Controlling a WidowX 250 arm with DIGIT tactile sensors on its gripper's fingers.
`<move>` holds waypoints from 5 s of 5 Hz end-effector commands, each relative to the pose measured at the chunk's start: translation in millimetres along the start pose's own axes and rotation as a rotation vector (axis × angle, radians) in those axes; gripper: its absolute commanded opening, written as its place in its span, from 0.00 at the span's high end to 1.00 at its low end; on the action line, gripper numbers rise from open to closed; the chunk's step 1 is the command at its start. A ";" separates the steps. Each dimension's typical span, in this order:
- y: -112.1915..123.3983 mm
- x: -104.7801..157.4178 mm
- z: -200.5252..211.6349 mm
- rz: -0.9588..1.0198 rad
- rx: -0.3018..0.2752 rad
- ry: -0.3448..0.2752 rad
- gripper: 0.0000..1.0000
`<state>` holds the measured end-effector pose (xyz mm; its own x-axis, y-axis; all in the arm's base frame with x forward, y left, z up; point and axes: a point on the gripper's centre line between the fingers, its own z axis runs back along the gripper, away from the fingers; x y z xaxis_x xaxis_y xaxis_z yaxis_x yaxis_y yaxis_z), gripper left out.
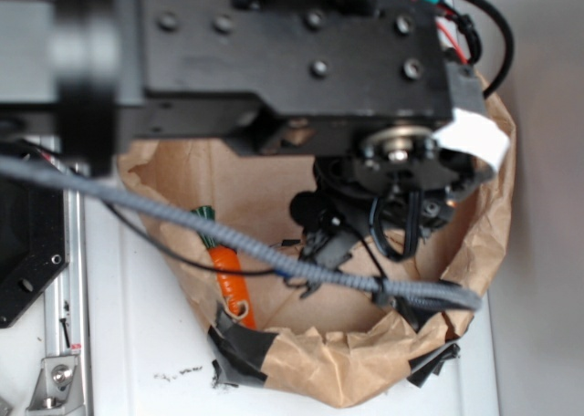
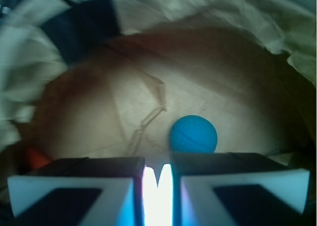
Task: Grab the blue ball.
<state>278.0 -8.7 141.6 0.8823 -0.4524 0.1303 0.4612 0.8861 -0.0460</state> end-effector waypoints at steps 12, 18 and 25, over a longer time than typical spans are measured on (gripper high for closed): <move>65.4 -117.3 -69.9 -0.128 0.104 0.333 1.00; 54.7 -88.9 -54.1 -0.138 0.115 0.256 0.00; 37.3 -78.6 -93.6 -0.155 -0.059 0.306 0.22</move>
<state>234.7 59.5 28.8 0.8025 -0.5680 -0.1828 0.5568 0.8230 -0.1129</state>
